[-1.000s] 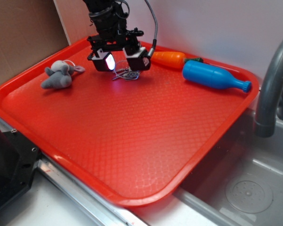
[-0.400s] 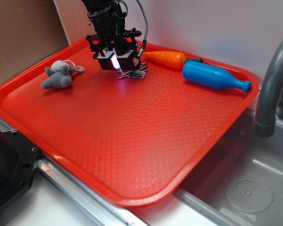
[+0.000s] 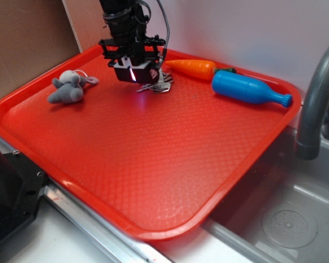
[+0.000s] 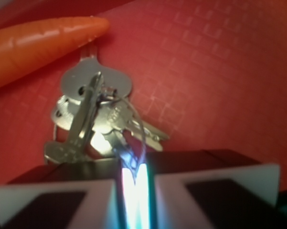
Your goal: Grab the silver keys.
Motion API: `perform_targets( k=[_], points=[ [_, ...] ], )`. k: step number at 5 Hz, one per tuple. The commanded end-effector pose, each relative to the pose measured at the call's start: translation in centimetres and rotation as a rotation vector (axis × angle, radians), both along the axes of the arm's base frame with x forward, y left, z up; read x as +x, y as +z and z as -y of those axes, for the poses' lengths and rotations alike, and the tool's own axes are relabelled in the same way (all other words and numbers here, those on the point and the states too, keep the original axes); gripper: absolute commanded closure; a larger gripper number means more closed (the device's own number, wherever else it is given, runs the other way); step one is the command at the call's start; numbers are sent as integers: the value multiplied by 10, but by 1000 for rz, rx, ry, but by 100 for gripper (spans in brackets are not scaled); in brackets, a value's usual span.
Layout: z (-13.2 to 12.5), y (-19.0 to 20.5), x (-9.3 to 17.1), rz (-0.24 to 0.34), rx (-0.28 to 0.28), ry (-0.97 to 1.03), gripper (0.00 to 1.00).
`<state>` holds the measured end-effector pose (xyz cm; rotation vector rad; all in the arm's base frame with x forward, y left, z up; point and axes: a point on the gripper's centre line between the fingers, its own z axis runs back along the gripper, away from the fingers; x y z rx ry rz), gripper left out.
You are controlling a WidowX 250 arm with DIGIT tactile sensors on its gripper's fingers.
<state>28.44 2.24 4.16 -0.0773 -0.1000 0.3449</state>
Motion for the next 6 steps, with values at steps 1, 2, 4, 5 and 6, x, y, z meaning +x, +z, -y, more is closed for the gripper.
perform_targets(
  k=[1,2,4,5,6],
  points=[
    [31,85,-9,181,32,-106,100],
    [26,86,-29,156,46,-12,24],
    [-13,43,-32,261,-59,57,0],
    [-25,27,-24,268,-98,58,0],
    [-32,11,-6,245,-114,43,0]
  ],
)
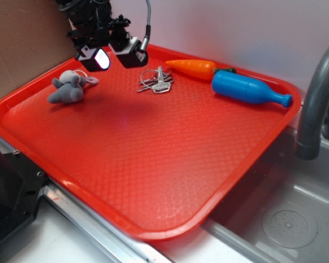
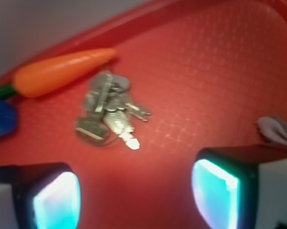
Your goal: Grab the silver keys.
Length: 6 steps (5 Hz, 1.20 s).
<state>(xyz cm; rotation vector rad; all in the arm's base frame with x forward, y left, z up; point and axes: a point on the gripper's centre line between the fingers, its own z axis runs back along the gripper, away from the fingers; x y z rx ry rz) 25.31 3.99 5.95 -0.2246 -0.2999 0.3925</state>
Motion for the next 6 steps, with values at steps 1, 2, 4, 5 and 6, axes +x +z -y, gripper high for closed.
perform_targets(
  k=[1,2,4,5,6],
  points=[
    [-18,-18,33,2,-14,-15,0],
    [-13,-25,50,-9,-24,-52,0],
    [20,-22,67,-13,-60,-133,0],
    [43,-27,72,-77,-67,-184,0],
    [55,-28,72,-104,-62,-214,0]
  ],
)
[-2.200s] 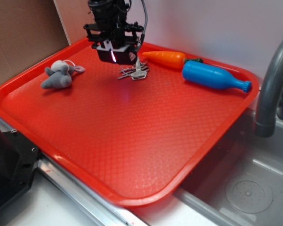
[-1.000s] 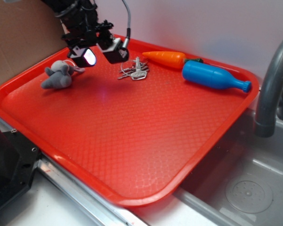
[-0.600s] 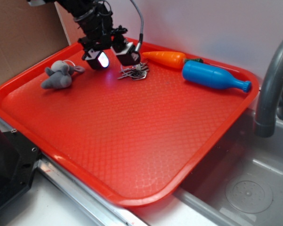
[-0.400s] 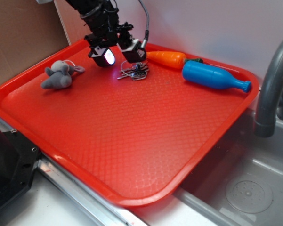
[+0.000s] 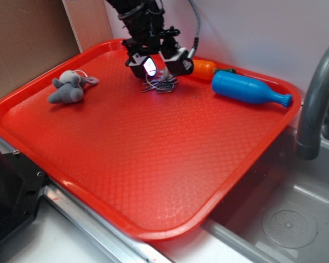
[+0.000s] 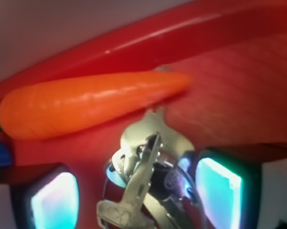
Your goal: Grab the silver keys.
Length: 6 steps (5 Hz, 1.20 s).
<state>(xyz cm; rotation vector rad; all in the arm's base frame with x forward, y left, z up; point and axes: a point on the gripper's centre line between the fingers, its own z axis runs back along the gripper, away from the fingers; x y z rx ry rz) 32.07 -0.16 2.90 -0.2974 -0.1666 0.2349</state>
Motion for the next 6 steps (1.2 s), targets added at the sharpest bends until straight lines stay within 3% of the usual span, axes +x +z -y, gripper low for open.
perform_targets(
  k=[1,2,5,6],
  points=[
    [17,4,3,-6,23,-52,0],
    [16,2,2,-27,32,-41,100],
    [16,4,-6,-72,14,-40,100],
    [15,41,-26,-64,-1,-96,100]
  ],
)
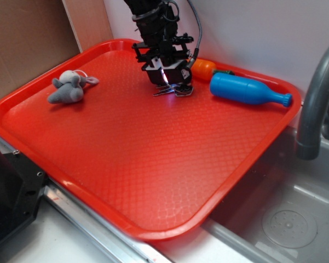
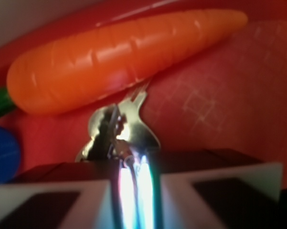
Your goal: Grab the silver keys.
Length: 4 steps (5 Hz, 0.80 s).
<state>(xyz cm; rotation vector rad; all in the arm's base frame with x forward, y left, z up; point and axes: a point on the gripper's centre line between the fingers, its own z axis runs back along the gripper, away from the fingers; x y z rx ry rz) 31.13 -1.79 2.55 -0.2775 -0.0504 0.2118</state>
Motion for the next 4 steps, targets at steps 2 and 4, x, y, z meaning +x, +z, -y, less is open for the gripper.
perform_targets(
  k=[2,4],
  points=[
    [-6,147,-98,-3,74,-7,100],
    [-9,242,-119,68,153,26,100]
  ],
)
